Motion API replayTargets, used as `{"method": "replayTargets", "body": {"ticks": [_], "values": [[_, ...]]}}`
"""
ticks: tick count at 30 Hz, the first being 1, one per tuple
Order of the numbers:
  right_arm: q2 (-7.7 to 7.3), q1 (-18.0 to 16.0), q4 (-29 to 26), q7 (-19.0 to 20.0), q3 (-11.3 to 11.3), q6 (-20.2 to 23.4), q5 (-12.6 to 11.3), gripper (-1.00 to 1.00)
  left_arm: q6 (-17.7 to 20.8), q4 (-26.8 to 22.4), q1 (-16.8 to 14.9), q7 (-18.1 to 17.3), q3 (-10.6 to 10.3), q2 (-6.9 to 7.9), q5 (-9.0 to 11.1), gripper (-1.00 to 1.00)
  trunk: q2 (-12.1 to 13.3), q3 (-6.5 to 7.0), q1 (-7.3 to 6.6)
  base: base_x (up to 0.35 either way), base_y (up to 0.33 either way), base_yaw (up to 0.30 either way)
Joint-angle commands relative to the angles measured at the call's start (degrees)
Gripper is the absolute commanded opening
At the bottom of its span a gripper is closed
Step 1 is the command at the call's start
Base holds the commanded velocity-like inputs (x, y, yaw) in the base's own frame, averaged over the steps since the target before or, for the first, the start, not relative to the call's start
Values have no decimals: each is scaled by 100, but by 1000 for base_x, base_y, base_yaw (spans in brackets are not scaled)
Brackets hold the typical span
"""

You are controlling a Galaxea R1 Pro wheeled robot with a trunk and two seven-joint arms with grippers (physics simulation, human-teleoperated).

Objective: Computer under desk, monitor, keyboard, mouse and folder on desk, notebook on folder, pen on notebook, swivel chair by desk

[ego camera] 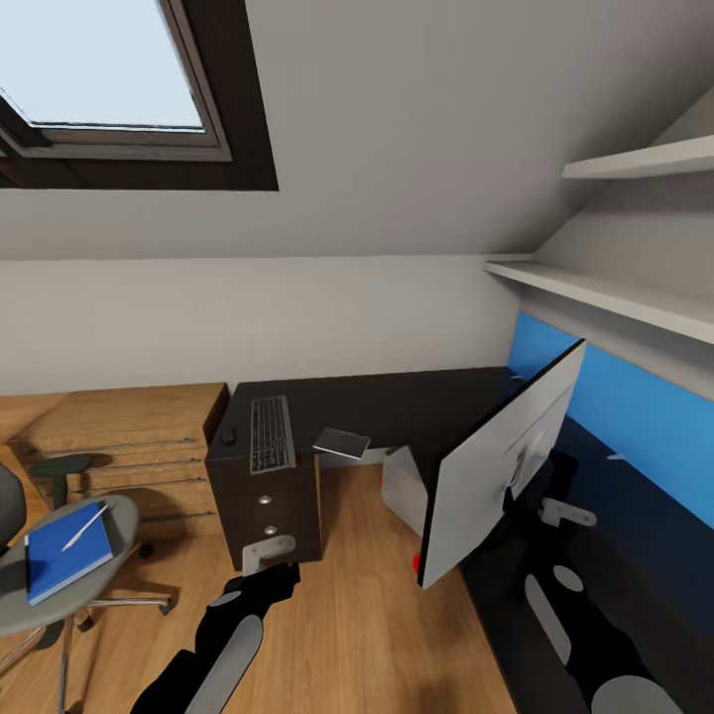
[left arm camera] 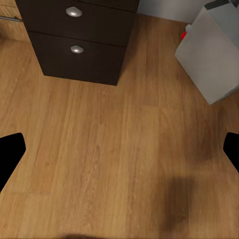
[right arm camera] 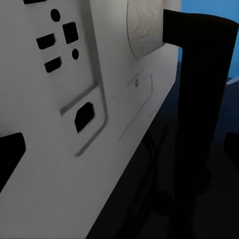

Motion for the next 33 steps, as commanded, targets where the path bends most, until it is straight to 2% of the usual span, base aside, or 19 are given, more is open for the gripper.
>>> {"method": "replayTargets", "body": {"ticks": [1,19,26,33], "values": [[-2,-4,6,0,14,-30,-60,100,6,-7,-8,54,-16,4,46,100,-13,-14,4,0,0,0],[-51,-8,152,-1,-18,-41,-65,100,-7,-39,-8,39,0,11,24,100,-13,-14,4,0,0,0],[-317,-99,654,-9,-64,-45,-76,100,-18,-146,-8,48,20,14,34,100,-13,-14,4,0,0,0],[-504,-625,1616,-11,-72,-191,-77,100,-15,-255,-8,58,26,9,62,100,-13,-14,4,0,0,0]]}}
